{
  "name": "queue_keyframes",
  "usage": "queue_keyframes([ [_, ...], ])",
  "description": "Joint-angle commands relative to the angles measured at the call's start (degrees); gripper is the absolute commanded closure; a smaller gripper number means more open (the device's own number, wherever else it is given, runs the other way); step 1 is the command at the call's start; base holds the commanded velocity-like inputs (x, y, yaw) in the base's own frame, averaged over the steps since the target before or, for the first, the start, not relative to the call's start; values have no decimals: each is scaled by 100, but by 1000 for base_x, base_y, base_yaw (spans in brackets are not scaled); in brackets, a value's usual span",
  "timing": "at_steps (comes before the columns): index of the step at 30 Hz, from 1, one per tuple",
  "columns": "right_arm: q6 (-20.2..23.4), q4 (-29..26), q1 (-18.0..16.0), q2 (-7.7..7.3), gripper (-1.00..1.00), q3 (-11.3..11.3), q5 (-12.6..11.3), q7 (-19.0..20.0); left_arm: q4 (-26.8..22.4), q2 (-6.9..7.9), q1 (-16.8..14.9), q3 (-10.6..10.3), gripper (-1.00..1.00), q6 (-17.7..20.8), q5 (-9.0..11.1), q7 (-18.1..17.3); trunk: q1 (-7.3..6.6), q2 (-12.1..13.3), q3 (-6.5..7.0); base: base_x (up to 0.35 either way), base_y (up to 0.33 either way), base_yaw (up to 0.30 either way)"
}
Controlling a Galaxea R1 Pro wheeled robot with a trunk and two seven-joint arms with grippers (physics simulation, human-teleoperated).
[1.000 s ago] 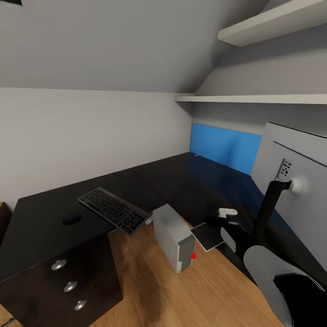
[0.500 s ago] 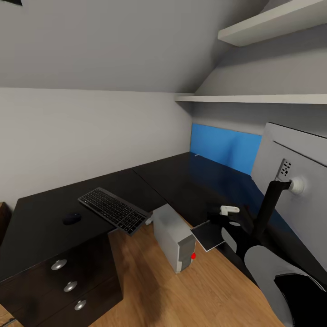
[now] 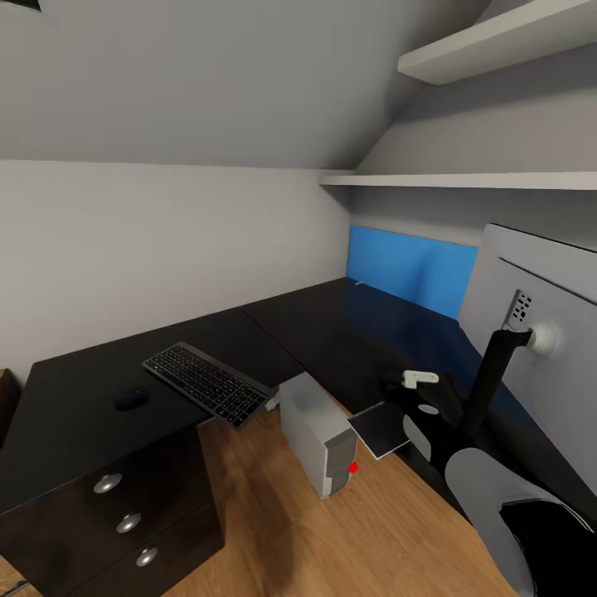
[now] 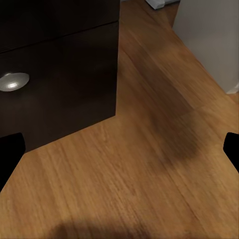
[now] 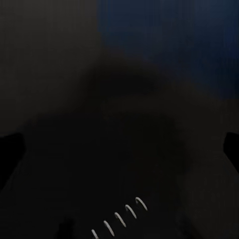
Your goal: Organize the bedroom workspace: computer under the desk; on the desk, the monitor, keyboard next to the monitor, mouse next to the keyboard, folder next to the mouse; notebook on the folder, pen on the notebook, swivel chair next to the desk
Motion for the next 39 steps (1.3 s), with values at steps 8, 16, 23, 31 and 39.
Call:
queue_keyframes([
  [8, 68, -445, -4, 103, -100, 841, -1, 386, 3, -9, -4, -46, -100, -16, 25, 26, -1, -3, -6, 0, 0, 0],
  [16, 105, -563, -4, 388, -100, 1104, -48, 645, 3, -26, -4, -54, -100, -16, 19, 23, -1, -3, -6, 0, 0, 0],
  [23, 95, -565, -1, 514, -100, 1113, -431, 650, 3, -29, -4, -54, -100, -16, 17, 23, -1, -3, -6, 0, 0, 81],
  [31, 29, -555, 32, 539, -100, 1109, -648, 659, 3, -29, -4, -54, -100, -20, 15, 23, -1, -3, -6, 0, 0, 248],
  [39, 4, -514, 52, 553, -100, 1117, -672, 651, 3, -29, -4, -55, -100, -24, 14, 23, -1, -3, -6, 0, 0, 276],
])
